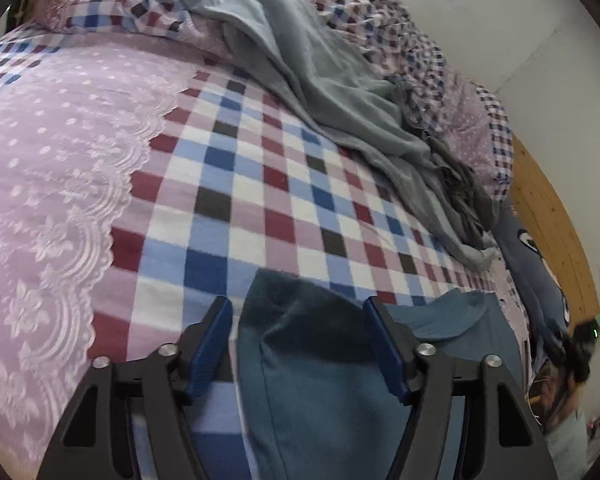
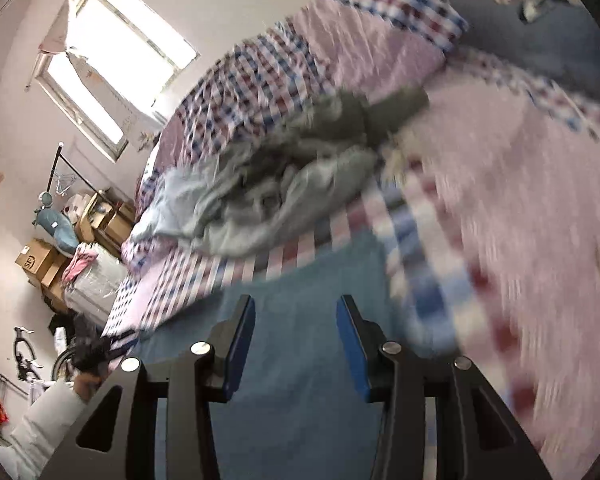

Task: Fold clothes
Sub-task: 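Open both grippers and release the teal shirt onto the bed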

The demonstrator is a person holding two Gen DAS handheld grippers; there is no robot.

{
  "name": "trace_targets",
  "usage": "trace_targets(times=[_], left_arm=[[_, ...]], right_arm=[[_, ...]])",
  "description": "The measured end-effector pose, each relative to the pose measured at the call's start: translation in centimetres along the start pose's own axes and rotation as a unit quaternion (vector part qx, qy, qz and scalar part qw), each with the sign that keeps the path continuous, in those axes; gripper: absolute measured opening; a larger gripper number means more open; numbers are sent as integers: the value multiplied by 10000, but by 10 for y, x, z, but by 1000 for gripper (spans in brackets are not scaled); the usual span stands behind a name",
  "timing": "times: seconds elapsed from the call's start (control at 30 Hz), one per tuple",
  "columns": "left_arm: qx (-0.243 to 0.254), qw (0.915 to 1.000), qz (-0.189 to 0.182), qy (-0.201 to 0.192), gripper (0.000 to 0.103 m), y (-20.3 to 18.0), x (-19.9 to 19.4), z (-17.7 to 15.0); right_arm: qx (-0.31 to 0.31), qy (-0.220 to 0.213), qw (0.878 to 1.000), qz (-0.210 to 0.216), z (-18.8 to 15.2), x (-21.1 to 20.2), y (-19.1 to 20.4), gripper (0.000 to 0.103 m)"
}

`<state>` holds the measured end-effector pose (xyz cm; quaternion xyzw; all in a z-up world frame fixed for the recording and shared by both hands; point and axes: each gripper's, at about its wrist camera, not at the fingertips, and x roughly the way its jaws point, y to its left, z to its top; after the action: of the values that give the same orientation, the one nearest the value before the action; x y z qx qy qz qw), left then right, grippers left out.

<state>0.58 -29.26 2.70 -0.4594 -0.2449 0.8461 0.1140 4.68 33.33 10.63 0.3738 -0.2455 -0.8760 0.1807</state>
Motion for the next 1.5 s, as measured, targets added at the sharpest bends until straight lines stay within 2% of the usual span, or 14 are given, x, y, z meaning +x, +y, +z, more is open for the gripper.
trace_targets(times=[0.07,0.13,0.23,0.37,0.5,0.57,0.63,0.7,0.77,0.83,0.97,1.23,1.3,1.5], left_arm=[[-106,9999,-85,3,15,3,4,5],[-170,9998,-125,-56,5,6,5,8],[-231,9989,-163,-378,4,7,-1,11],[-1011,9905,-86,-930,4,31,-14,12],[-1106,9886,569,-853,3,42,-8,8],[-1188,9882,543,-801,3,48,-7,7],[-1206,9864,690,-883,7,49,-17,6],[-1212,9844,802,-989,24,47,-27,3],[-1105,9836,838,-1155,56,42,-42,-5],[-1026,9834,747,-1293,64,33,-61,-21],[-1063,9821,489,-1479,73,16,-93,-65],[-1325,9808,130,-1427,75,-20,-136,-159],[-1513,9760,-62,-1565,84,-27,-147,-182],[-2252,9618,-103,-1553,85,-36,-149,-250]], right_arm=[[-59,-129,9999,-54,17,13,-3,46],[37,-196,9998,-31,24,26,-9,46],[226,-184,9996,51,25,42,-18,46],[204,117,9997,-70,15,57,-23,46],[129,333,9989,-288,8,65,-27,46],[98,392,9982,-433,5,68,-29,46],[32,418,9975,-570,4,70,-30,46],[-27,393,9965,-740,3,68,-31,49],[-66,314,9957,-872,2,64,-31,51],[-138,222,9951,-954,2,59,-27,54],[-521,91,9932,-1034,-3,47,-8,58],[-1234,12,9890,-821,-39,25,49,70],[-1332,42,9885,-710,-53,20,63,70],[-1928,135,9803,-407,-106,9,116,71]])
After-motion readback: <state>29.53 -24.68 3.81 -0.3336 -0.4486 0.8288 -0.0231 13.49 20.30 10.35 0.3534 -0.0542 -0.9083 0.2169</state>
